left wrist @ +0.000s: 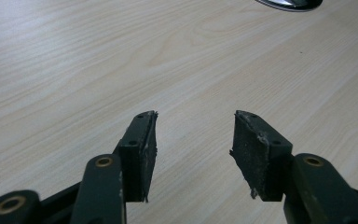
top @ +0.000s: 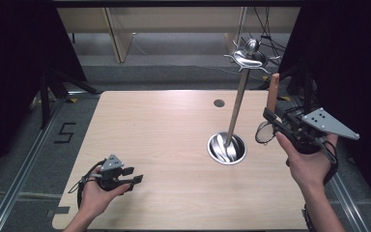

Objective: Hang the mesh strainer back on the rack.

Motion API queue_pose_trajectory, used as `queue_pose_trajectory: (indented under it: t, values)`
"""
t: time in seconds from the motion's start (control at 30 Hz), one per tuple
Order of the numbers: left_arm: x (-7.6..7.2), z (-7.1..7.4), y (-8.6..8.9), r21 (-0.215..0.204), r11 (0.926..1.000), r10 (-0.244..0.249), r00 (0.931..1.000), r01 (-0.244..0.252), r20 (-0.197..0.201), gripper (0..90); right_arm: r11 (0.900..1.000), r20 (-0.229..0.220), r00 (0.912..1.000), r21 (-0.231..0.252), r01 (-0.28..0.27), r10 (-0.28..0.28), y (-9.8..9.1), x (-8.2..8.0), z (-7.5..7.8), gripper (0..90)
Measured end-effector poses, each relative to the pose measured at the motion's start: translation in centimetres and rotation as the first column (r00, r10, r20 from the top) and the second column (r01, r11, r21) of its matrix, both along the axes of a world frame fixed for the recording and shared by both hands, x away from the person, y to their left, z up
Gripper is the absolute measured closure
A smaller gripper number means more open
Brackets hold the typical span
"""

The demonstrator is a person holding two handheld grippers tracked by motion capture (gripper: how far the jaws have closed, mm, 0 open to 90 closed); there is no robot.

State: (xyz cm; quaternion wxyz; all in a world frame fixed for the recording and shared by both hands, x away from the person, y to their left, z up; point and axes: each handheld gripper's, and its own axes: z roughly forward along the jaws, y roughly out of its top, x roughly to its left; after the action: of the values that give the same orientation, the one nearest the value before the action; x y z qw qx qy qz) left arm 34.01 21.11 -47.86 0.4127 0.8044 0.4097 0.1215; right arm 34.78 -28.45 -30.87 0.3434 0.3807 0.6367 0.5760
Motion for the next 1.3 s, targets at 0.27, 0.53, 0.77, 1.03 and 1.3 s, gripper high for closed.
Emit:
queue_pose_trajectory:
  t: [0.27, 0.53, 0.77, 1.03, 1.3]
  values:
    - [0.0, 0.0, 0.0, -0.002, 1.0, 0.0, 1.0, 0.0, 0.001, 48.5, 0.9998, 0.003, 1.0, 0.02, 0.0, 0.0, 0.2, 0.0, 0.4, 69.1]
    - [0.0, 0.0, 0.0, -0.003, 1.0, 0.001, 1.0, -0.001, 0.001, 48.5, 0.9994, 0.001, 1.0, 0.034, -0.007, 0.007, 0.5, 0.0, 0.6, 69.2]
    - [-0.1, 0.0, 0.0, -0.008, 0.9999, 0.011, 0.9999, -0.011, -0.008, 48.6, 0.9995, 0.015, 0.9998, 0.029, -0.01, 0.01, 0.5, 0.2, 0.8, 69.2]
    - [0.0, 0.0, 0.0, -0.005, 0.9999, 0.009, 1.0, -0.009, 0.0, 48.5, 0.9993, 0.015, 0.9998, 0.034, -0.016, 0.016, 0.6, 0.4, 1.0, 69.2]
    - [0.0, 0.0, 0.0, -0.003, 1.0, 0.002, 1.0, -0.002, 0.001, 48.5, 0.9993, 0.013, 0.9998, 0.034, -0.016, 0.016, 0.8, 0.6, 1.1, 69.2]
